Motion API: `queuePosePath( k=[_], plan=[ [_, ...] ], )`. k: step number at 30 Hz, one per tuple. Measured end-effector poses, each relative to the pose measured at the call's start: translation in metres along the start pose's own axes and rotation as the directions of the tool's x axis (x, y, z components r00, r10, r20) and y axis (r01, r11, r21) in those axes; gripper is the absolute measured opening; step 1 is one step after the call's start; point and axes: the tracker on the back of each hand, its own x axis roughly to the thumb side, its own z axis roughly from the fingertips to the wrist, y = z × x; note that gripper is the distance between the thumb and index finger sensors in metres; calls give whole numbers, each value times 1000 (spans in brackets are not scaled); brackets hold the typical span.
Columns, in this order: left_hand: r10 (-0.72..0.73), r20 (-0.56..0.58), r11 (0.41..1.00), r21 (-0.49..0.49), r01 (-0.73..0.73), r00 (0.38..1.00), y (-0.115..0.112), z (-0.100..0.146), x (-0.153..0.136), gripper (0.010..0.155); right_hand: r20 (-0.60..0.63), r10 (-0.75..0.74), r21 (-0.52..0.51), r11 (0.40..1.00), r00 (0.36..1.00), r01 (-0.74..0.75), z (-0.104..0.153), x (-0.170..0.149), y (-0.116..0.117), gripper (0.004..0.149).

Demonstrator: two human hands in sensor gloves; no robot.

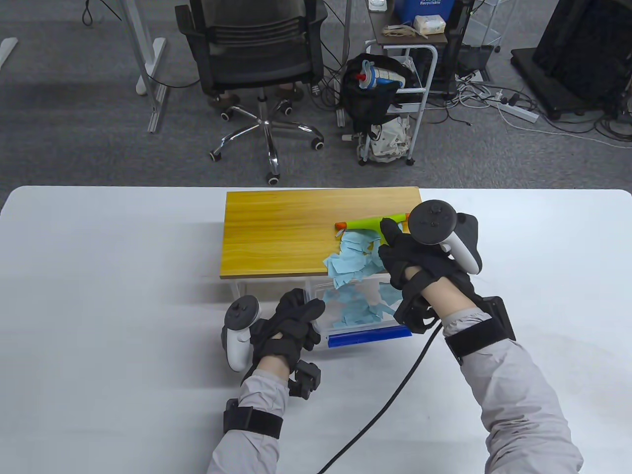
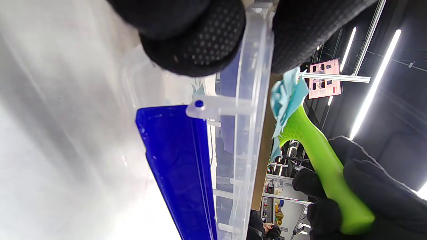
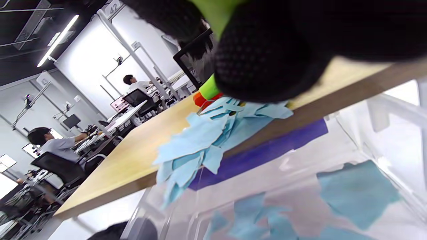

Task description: Scrape paper scraps from tabletop organizer into plastic storage box

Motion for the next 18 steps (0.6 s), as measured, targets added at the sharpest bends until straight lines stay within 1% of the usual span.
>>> queuePosePath(
  k=[10,18],
  plan=[
    [4,0,1000,0,-4,1000,0,0,0,74,44,-15,93,996,999,11,13,-1,0,60],
    [5,1,1000,3,-5,1000,1,0,0,74,67,-1,152,988,998,-10,24,6,-3,60]
  ],
)
